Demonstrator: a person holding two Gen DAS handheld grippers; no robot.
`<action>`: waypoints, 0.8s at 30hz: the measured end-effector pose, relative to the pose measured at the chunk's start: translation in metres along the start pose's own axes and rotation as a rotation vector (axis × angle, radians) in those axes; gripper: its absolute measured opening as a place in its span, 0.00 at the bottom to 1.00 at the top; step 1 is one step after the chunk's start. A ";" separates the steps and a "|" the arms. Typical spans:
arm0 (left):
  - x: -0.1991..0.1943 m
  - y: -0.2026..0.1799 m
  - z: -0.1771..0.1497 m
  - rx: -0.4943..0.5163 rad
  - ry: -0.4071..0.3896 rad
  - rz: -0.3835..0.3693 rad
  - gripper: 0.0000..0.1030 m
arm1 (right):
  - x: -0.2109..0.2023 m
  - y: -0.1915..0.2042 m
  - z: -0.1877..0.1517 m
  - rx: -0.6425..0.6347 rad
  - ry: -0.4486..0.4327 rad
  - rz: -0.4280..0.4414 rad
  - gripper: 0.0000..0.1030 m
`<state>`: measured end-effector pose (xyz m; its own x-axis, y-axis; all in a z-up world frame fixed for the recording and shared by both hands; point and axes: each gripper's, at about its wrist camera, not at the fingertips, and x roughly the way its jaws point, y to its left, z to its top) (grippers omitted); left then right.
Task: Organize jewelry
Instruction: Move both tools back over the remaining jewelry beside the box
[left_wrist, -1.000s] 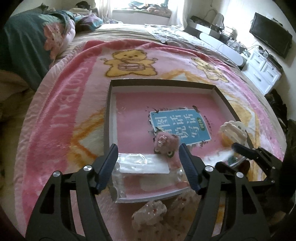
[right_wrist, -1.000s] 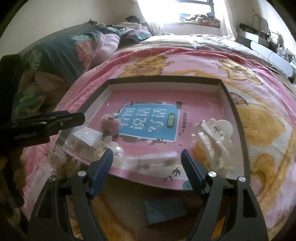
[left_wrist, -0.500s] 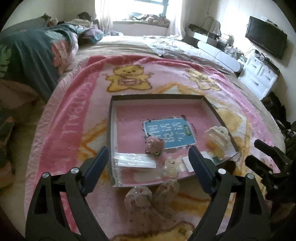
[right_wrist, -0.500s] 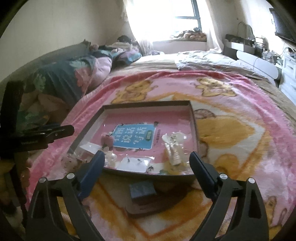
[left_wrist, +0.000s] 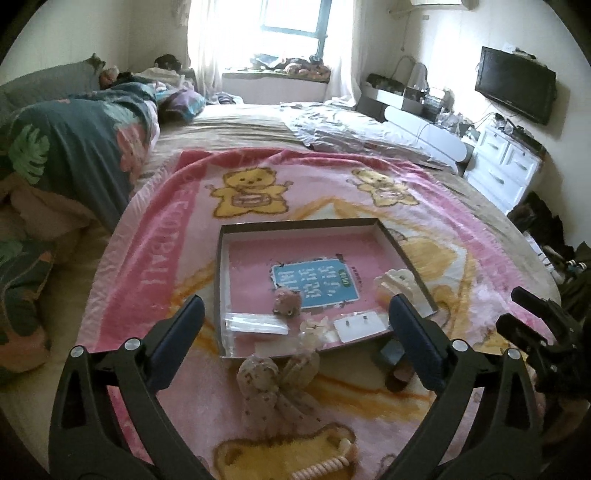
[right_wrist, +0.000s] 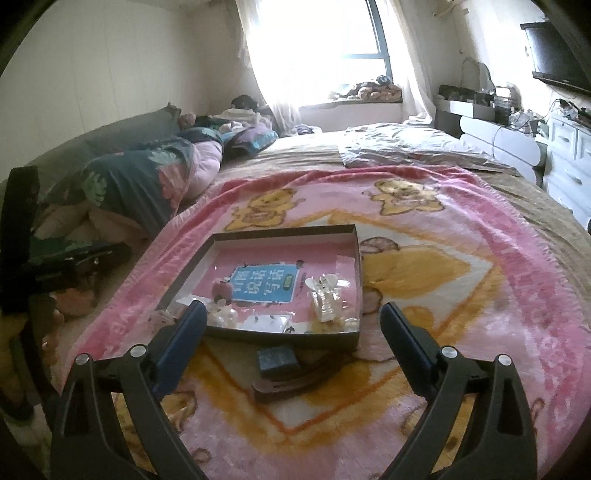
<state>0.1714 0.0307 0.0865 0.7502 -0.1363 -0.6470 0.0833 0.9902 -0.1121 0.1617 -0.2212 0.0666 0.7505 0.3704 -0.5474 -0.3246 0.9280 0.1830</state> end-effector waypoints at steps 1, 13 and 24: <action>-0.003 -0.001 -0.001 0.003 -0.004 0.001 0.91 | -0.003 0.000 0.000 0.000 -0.004 0.000 0.92; -0.039 -0.016 -0.008 0.022 -0.047 0.000 0.91 | -0.046 0.004 0.004 -0.007 -0.068 -0.003 0.92; -0.064 -0.021 -0.023 0.025 -0.068 0.007 0.91 | -0.068 0.013 0.001 -0.035 -0.079 -0.004 0.92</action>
<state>0.1063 0.0182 0.1126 0.7934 -0.1279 -0.5951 0.0938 0.9917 -0.0879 0.1071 -0.2341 0.1067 0.7944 0.3698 -0.4819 -0.3401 0.9281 0.1516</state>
